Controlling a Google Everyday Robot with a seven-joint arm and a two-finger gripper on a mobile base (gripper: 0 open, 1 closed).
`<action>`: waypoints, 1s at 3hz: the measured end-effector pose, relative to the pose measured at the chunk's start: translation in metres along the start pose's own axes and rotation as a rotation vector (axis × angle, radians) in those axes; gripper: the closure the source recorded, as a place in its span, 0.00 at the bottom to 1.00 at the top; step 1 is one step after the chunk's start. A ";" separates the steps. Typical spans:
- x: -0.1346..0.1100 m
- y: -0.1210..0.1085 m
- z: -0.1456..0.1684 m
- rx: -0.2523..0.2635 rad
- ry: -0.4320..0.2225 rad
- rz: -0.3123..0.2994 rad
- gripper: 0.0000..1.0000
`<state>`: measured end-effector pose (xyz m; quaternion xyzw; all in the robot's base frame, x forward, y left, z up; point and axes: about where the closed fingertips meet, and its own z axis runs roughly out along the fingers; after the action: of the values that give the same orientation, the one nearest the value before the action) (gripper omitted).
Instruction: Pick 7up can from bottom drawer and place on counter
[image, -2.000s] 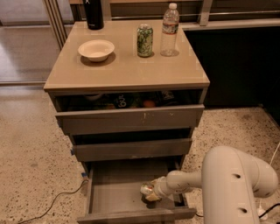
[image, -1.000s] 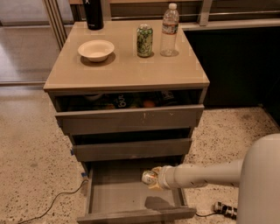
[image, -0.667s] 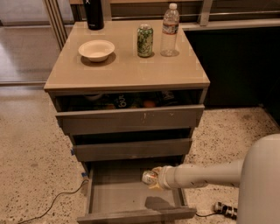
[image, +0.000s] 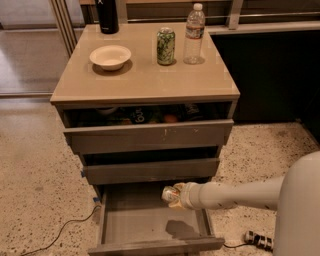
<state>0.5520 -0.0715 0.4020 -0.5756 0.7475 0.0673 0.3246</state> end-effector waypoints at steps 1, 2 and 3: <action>-0.025 -0.037 -0.023 0.026 -0.002 0.002 1.00; -0.052 -0.078 -0.050 0.024 -0.003 0.019 1.00; -0.076 -0.116 -0.076 -0.010 0.000 0.050 1.00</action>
Offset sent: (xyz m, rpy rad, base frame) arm 0.0551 -0.0137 0.1418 -0.0228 0.2066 0.0552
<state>0.6353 -0.0837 0.5358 -0.5586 0.7612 0.0792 0.3198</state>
